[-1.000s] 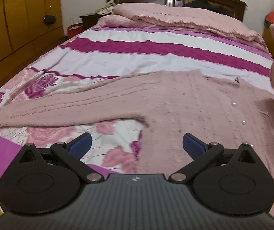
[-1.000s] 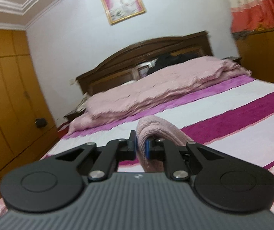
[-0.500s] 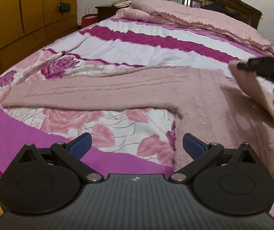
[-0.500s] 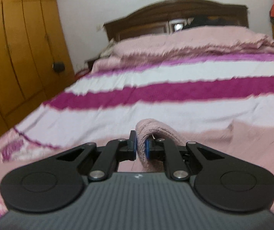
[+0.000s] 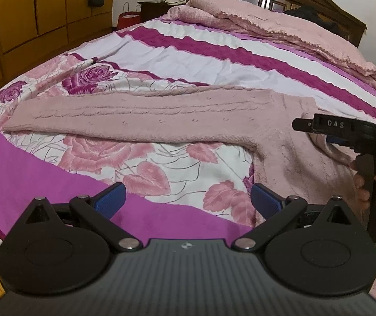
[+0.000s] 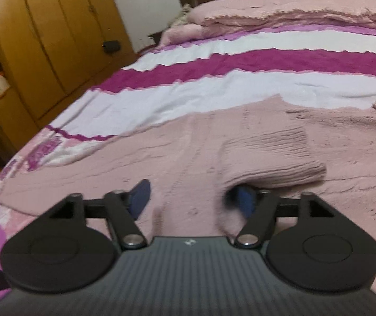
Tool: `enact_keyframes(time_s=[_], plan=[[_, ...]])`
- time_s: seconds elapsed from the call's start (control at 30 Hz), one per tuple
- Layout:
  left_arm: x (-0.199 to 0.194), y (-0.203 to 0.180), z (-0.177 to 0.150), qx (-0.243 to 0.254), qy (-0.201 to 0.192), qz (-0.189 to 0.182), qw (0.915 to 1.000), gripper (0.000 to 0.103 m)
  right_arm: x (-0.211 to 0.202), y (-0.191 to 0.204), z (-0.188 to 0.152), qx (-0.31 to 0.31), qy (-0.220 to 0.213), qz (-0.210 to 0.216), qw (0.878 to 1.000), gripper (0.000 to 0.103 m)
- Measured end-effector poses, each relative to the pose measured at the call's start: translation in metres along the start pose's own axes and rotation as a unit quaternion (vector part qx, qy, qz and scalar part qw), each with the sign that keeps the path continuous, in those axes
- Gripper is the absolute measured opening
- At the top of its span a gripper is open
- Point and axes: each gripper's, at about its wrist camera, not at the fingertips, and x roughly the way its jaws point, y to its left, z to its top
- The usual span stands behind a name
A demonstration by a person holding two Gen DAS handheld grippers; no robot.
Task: Fold small clothes
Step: 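Open the right gripper to release the folded sleeve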
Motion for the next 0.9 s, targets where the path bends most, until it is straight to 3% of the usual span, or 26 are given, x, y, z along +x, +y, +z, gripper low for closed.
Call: enact_keyframes(time_s=[0.13, 0.3, 0.5, 0.73, 0.9], plan=[[-0.005, -0.009, 0.009, 0.015, -0.012, -0.007, 0.9998, 0.103, -0.021, 0.0, -0.003, -0.003, 0.013, 0.016, 1.0, 0.072], [-0.007, -0.034, 0.027, 0.05, -0.028, -0.022, 0.9981, 0.103, -0.055, -0.018, -0.007, 0.01, 0.009, 0.004, 1.0, 0.072], [0.001, -0.085, 0.047, 0.101, -0.042, -0.054, 0.9925, 0.103, -0.103, -0.063, -0.012, 0.043, -0.021, -0.047, 0.998, 0.072], [0.017, -0.162, 0.054, 0.183, -0.072, -0.105, 0.9748, 0.103, -0.138, -0.121, -0.011, 0.061, -0.032, -0.145, 0.987, 0.072], [0.046, -0.209, 0.053, 0.225, -0.059, -0.133, 0.9633, 0.084, -0.146, -0.164, -0.021, 0.112, -0.062, -0.167, 0.978, 0.072]])
